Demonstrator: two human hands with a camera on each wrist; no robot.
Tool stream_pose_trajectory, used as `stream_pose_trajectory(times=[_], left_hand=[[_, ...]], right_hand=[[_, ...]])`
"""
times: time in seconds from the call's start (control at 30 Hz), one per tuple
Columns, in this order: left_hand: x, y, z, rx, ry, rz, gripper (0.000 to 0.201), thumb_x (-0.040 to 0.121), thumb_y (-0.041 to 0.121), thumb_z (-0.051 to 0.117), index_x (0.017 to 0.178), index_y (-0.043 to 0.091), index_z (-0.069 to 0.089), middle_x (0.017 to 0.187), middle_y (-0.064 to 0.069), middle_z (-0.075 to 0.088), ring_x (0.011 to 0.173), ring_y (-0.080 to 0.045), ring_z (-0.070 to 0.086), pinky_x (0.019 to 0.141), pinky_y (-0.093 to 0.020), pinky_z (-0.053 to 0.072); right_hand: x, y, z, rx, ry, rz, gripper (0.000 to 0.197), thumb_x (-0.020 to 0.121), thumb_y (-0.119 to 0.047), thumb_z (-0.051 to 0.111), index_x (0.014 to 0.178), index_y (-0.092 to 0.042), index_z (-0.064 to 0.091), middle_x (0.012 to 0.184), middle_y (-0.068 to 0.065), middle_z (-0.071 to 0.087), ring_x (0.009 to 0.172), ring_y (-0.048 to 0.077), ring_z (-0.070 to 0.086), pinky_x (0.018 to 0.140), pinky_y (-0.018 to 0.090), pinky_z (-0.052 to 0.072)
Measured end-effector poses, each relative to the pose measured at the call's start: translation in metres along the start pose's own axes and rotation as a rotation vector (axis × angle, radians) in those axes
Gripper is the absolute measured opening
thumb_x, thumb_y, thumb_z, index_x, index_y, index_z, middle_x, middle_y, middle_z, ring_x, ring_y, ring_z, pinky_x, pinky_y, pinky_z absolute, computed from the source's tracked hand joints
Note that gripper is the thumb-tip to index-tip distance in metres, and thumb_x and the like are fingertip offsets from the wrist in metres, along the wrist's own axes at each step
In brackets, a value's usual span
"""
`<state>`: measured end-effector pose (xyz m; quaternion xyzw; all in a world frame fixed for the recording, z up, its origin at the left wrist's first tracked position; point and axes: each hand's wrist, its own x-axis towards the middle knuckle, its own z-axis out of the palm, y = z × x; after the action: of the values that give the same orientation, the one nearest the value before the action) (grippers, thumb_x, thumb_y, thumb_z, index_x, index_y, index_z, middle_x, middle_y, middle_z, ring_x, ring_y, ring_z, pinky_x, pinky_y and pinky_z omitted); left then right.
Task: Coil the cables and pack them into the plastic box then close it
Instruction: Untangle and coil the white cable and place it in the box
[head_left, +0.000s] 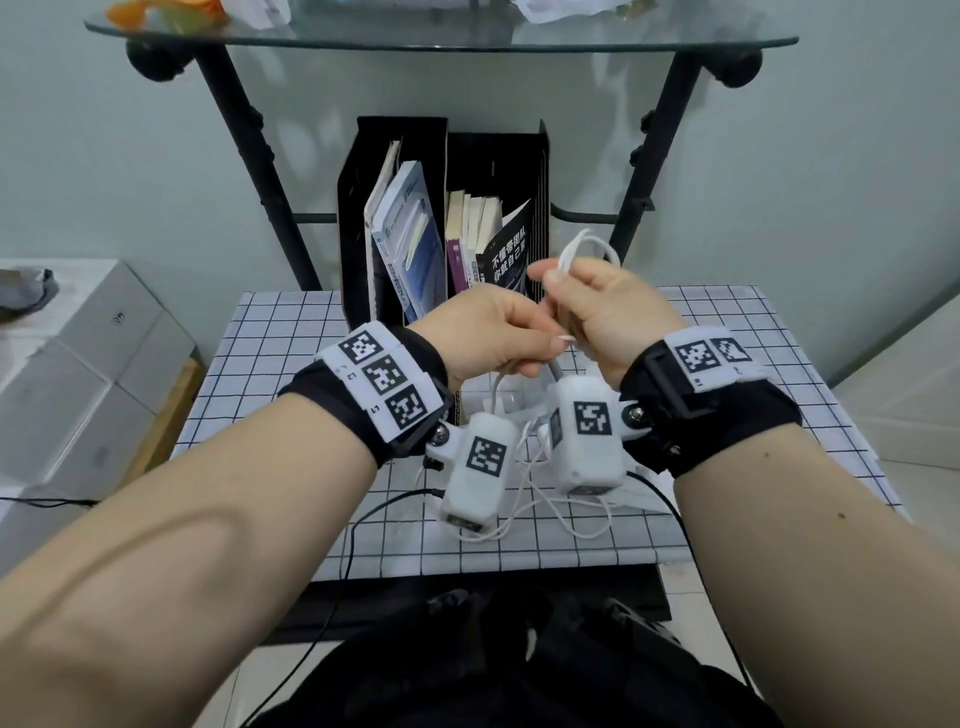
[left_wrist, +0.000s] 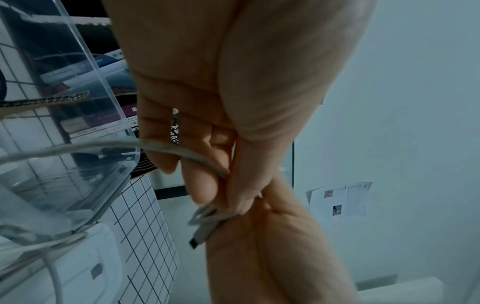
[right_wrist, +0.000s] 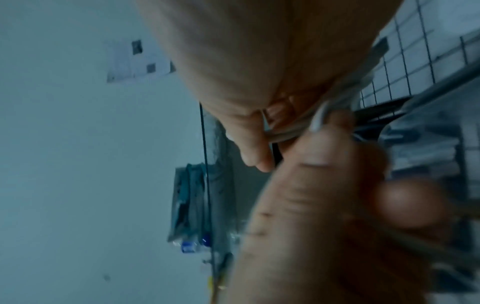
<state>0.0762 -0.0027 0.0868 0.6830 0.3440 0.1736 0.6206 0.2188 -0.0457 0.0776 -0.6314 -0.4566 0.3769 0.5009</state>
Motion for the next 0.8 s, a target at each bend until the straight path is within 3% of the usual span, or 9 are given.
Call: stream_pose_trajectory(times=[0.07, 0.1, 0.2, 0.33, 0.47, 0.53, 0.63, 0.73, 0.8], left_hand=[[0.001, 0.0, 0.0, -0.008, -0.003, 0.001, 0.003, 0.084, 0.001, 0.067, 0.081, 0.001, 0.068, 0.077, -0.012, 0.066, 0.06, -0.013, 0.056, 0.059, -0.018, 0.051], [0.001, -0.001, 0.0, -0.004, -0.017, -0.005, 0.006, 0.084, 0.001, 0.066, 0.078, 0.002, 0.067, 0.077, -0.012, 0.067, 0.058, -0.012, 0.055, 0.06, -0.02, 0.052], [0.0, -0.004, 0.0, 0.02, -0.051, -0.005, 0.01, 0.084, 0.001, 0.067, 0.075, 0.006, 0.066, 0.066, -0.002, 0.067, 0.054, -0.009, 0.054, 0.059, -0.019, 0.052], [0.001, -0.007, -0.003, 0.064, -0.048, 0.0, 0.014, 0.081, -0.006, 0.067, 0.084, 0.006, 0.059, 0.069, -0.005, 0.058, 0.057, -0.012, 0.05, 0.053, -0.019, 0.046], [0.005, -0.014, -0.019, 0.033, -0.023, 0.006, 0.023, 0.079, -0.008, 0.066, 0.091, 0.01, 0.057, 0.07, -0.006, 0.055, 0.056, -0.011, 0.05, 0.054, -0.02, 0.044], [0.006, -0.019, -0.023, -0.004, -0.035, 0.021, 0.027, 0.08, -0.004, 0.068, 0.098, 0.014, 0.061, 0.072, -0.005, 0.057, 0.059, -0.011, 0.052, 0.057, -0.021, 0.046], [0.005, -0.025, -0.023, -0.027, -0.051, 0.03, 0.011, 0.085, 0.013, 0.067, 0.095, 0.016, 0.069, 0.08, -0.005, 0.061, 0.065, -0.008, 0.053, 0.061, -0.021, 0.045], [0.004, -0.029, -0.021, -0.115, -0.034, 0.023, 0.018, 0.092, 0.019, 0.057, 0.102, 0.008, 0.067, 0.084, -0.001, 0.062, 0.061, -0.005, 0.046, 0.055, -0.017, 0.042], [0.004, -0.027, -0.019, -0.203, -0.041, 0.047, 0.02, 0.096, 0.021, 0.05, 0.096, 0.009, 0.066, 0.079, 0.001, 0.065, 0.053, -0.005, 0.041, 0.048, -0.017, 0.036]], right_hand=[[-0.003, 0.002, 0.003, -0.241, -0.051, 0.004, 0.024, 0.087, -0.044, 0.056, 0.09, -0.027, 0.072, 0.08, 0.005, 0.072, 0.072, 0.022, 0.069, 0.072, 0.042, 0.057], [-0.004, 0.002, 0.004, -0.28, -0.076, 0.039, 0.027, 0.092, -0.04, 0.054, 0.088, -0.018, 0.069, 0.074, 0.008, 0.071, 0.063, 0.022, 0.067, 0.066, 0.042, 0.056], [-0.007, -0.001, 0.006, -0.277, -0.134, 0.174, 0.036, 0.1, -0.032, 0.043, 0.074, -0.011, 0.056, 0.042, 0.0, 0.052, 0.035, 0.016, 0.044, 0.043, 0.027, 0.037], [-0.008, -0.009, -0.001, -0.419, -0.198, 0.234, 0.036, 0.098, -0.033, 0.04, 0.074, -0.013, 0.056, 0.052, 0.002, 0.043, 0.041, 0.02, 0.038, 0.037, 0.024, 0.03], [-0.015, -0.012, -0.005, -0.42, -0.292, 0.292, 0.056, 0.088, -0.062, 0.046, 0.067, -0.015, 0.068, 0.042, -0.003, 0.035, 0.037, 0.015, 0.031, 0.042, 0.022, 0.028], [-0.018, -0.012, -0.006, -0.333, -0.341, 0.279, 0.048, 0.089, -0.055, 0.053, 0.065, -0.015, 0.066, 0.041, -0.005, 0.032, 0.037, 0.012, 0.026, 0.04, 0.021, 0.022], [-0.019, -0.013, -0.012, -0.034, -0.347, 0.32, 0.042, 0.096, -0.04, 0.051, 0.064, -0.013, 0.06, 0.041, -0.006, 0.031, 0.036, 0.009, 0.023, 0.036, 0.02, 0.02], [-0.021, -0.014, -0.018, 0.298, -0.362, 0.352, 0.042, 0.1, -0.036, 0.042, 0.068, -0.012, 0.052, 0.039, -0.006, 0.027, 0.031, 0.007, 0.022, 0.036, 0.02, 0.017], [-0.022, -0.015, -0.018, 0.43, -0.371, 0.359, 0.042, 0.101, -0.037, 0.037, 0.069, -0.012, 0.047, 0.037, -0.007, 0.024, 0.029, 0.007, 0.021, 0.038, 0.02, 0.014]])
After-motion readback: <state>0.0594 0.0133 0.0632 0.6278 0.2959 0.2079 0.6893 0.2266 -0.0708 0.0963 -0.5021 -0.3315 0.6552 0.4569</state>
